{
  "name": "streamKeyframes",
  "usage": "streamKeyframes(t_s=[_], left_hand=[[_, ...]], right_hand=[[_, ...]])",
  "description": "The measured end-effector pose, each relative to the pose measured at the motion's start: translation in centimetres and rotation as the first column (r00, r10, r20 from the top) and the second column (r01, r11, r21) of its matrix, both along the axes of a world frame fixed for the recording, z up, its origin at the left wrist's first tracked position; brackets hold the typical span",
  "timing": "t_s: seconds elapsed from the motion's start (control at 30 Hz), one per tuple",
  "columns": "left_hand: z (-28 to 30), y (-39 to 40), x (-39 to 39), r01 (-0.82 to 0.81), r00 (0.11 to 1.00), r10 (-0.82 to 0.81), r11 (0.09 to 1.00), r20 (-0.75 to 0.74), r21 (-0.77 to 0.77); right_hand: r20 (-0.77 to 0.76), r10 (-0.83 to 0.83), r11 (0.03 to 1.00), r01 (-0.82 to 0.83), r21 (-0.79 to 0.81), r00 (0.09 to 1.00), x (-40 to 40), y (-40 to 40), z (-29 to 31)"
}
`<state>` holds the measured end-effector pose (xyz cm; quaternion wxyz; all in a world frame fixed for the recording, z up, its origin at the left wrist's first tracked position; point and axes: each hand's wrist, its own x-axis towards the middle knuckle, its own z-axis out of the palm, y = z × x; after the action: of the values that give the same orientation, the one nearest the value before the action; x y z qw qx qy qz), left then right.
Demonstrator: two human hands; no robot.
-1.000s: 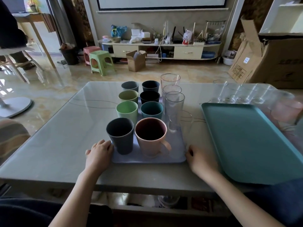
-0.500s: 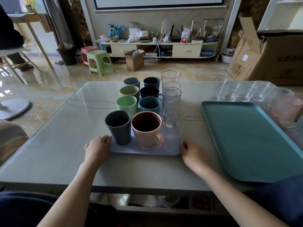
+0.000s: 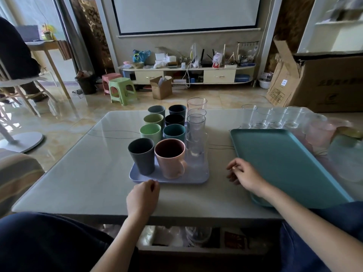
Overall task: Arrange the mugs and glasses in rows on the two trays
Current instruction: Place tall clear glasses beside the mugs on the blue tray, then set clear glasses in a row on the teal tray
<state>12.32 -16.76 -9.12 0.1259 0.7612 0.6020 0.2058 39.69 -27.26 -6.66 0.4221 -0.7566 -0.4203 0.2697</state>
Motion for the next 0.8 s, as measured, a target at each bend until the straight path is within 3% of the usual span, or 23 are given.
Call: streamKeyframes(t_s=[0.1,0.27,0.4,0.53,0.6,0.7,0.8], left_hand=[[0.6,-2.1,3.4,0.227,0.973,-0.224,0.971,-0.051,0.071],[0.5,-5.2,12.5,0.507,0.860,-0.509,0.861,0.032,0.039],[0.7,-5.3,20.7,0.553,0.809,-0.531,0.833,0.250,-0.022],[-0.3,-3.7,26.8,0.528,0.822,-0.494,0.847,0.283,-0.054],[-0.7,-2.3,28.9,0.523,0.836,-0.488,0.848,0.250,-0.093],[-1.0,0.1,30.5,0.517,0.843,-0.485,0.850,0.231,-0.101],[-1.0,1.9,30.7,0.413,0.890,-0.368,0.901,0.270,-0.134]], right_hand=[[0.072,-0.083,0.995,0.078,0.064,0.994,3.8,-2.2,0.9],[0.198,-0.278,0.960,0.274,0.047,0.940,11.9,-5.8,0.1],[0.380,-0.217,0.965,0.257,-0.057,0.899,15.8,-8.6,-0.8],[0.423,-0.231,0.940,0.314,-0.137,0.876,17.8,-8.9,-1.3],[0.461,-0.120,0.915,0.278,-0.292,0.879,18.4,-8.4,-1.8],[0.505,0.112,0.801,0.223,-0.555,0.856,18.6,-7.9,-1.9],[0.421,0.167,0.785,0.138,-0.604,0.891,17.8,-7.0,-2.3]])
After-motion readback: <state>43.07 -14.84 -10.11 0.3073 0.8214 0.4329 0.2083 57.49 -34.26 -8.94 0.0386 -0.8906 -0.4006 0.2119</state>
